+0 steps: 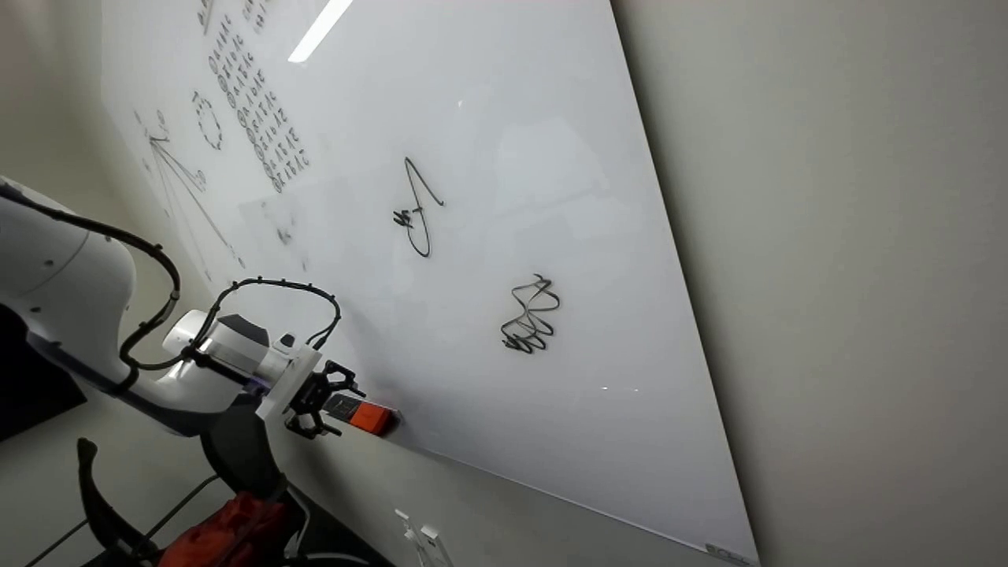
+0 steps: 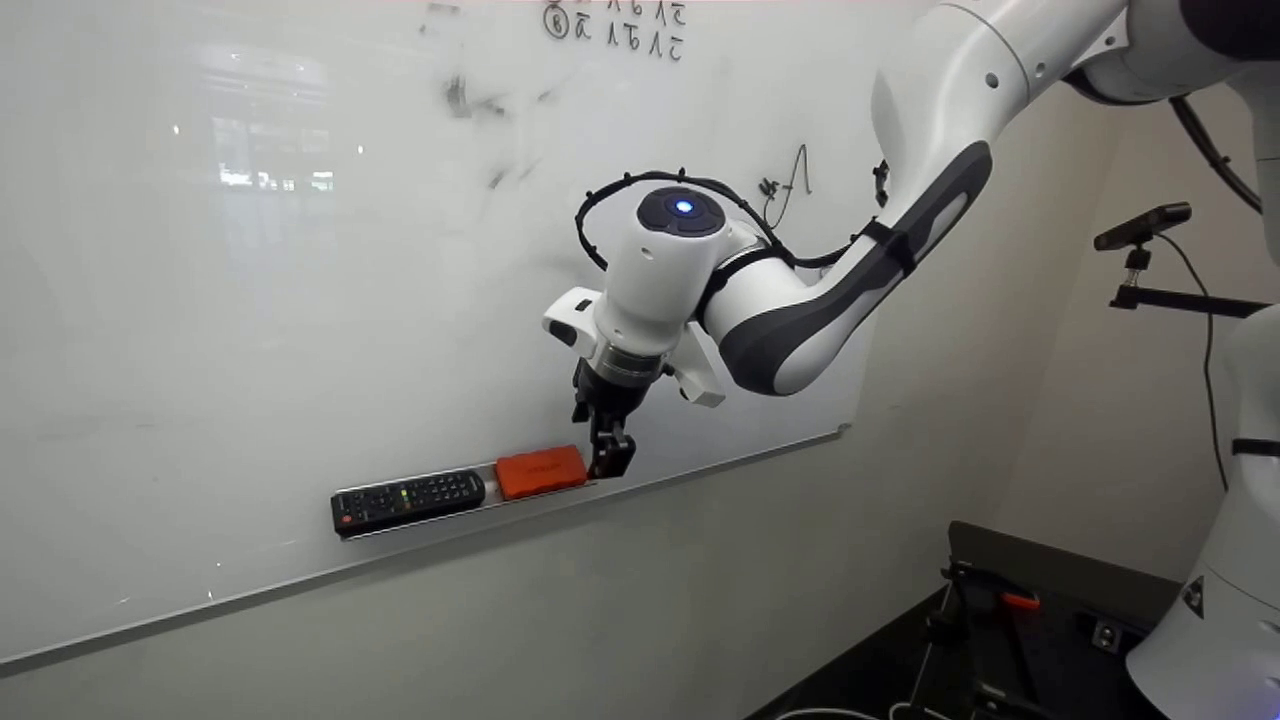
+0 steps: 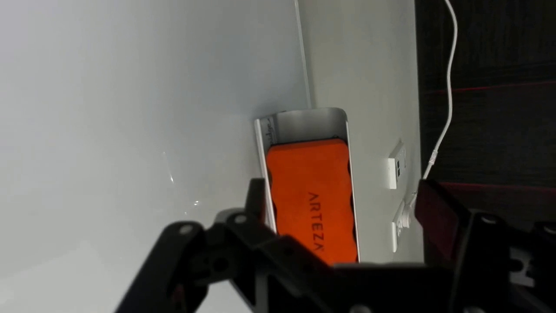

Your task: Pick up the duster and erase the board

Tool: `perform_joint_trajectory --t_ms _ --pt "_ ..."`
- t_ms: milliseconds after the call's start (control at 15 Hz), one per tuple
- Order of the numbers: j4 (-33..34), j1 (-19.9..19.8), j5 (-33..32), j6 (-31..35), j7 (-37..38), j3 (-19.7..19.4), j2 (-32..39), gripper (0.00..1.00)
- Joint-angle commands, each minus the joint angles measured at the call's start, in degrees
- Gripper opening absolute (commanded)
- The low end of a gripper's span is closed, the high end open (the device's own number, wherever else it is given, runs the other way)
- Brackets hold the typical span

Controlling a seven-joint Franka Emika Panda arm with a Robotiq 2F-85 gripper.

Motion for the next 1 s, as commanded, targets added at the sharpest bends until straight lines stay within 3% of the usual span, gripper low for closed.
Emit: perform_joint_trajectory --t_ms 0,267,467,667,933 --pt "3.5 0.7 3.4 -0.4 -4.4 -0.6 2.4 0.78" --pt "5.9 0.2 7.1 -0.8 -10.7 -0.2 4.0 0.82" --pt "7.4 0.2 9.7 -1.2 -15.1 -0.2 5.0 0.95" --pt "8.7 0.7 10.6 -1.5 -17.5 -0.8 5.8 1.00" --pt "10.6 1.2 10.3 -1.9 -18.1 -1.5 7.4 0.96"
